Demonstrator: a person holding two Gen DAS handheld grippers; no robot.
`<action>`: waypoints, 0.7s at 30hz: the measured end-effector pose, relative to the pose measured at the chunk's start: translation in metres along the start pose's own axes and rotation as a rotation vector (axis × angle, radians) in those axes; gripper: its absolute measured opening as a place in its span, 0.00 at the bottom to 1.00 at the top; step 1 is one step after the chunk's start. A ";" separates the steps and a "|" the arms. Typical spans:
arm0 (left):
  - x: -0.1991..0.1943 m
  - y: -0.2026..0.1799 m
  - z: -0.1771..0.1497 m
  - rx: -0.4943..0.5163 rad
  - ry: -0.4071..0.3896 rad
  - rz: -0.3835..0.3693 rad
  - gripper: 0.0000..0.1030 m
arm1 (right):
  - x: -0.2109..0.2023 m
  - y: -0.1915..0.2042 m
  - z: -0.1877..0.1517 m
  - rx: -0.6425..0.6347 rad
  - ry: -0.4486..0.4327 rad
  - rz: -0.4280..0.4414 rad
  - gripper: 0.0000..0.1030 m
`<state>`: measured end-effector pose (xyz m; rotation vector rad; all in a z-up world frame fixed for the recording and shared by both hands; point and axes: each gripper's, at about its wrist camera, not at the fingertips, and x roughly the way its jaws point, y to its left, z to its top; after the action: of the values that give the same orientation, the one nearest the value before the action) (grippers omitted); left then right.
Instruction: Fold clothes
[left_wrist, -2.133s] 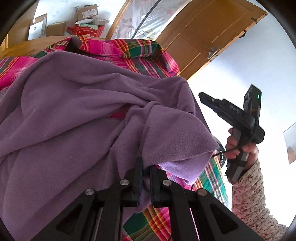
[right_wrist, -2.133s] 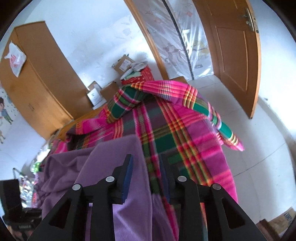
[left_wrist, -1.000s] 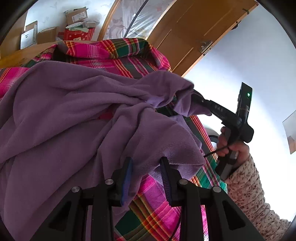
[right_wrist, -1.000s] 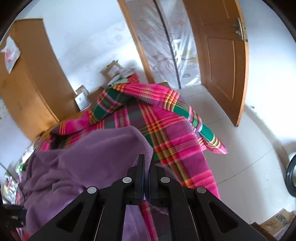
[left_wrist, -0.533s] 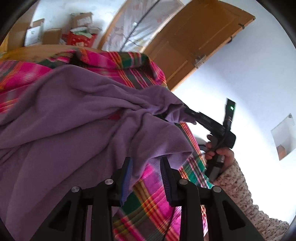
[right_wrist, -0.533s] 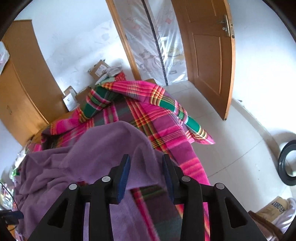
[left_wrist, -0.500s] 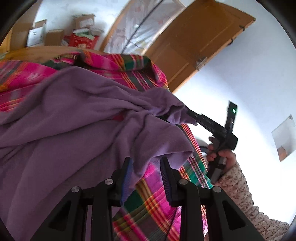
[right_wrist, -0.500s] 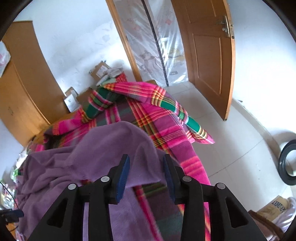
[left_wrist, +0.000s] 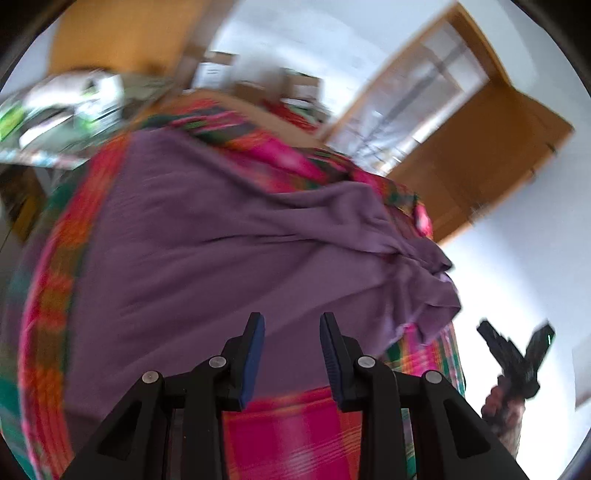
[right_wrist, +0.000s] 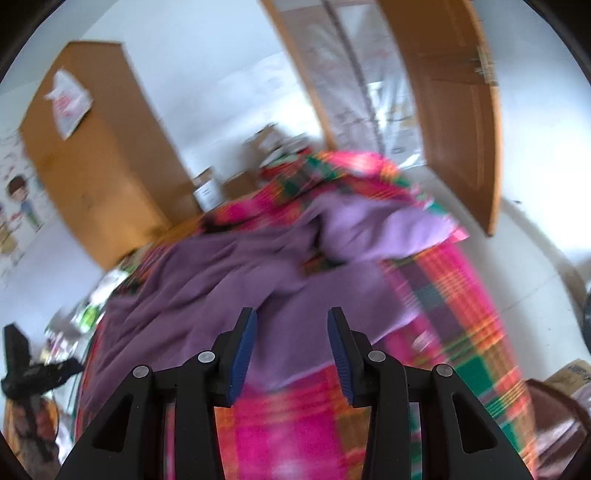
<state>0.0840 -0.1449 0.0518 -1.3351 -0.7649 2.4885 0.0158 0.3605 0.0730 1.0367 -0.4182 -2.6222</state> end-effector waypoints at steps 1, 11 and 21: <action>-0.004 0.011 -0.003 -0.025 -0.001 0.011 0.30 | 0.005 0.009 -0.009 -0.010 0.024 0.022 0.40; -0.025 0.084 -0.035 -0.188 -0.023 0.053 0.30 | 0.052 0.055 -0.050 -0.044 0.149 0.061 0.41; -0.017 0.101 -0.029 -0.219 -0.015 0.044 0.30 | 0.084 0.070 -0.053 -0.008 0.158 0.036 0.45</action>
<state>0.1232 -0.2273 -0.0034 -1.4183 -1.0485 2.5104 0.0059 0.2567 0.0104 1.2116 -0.3860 -2.4859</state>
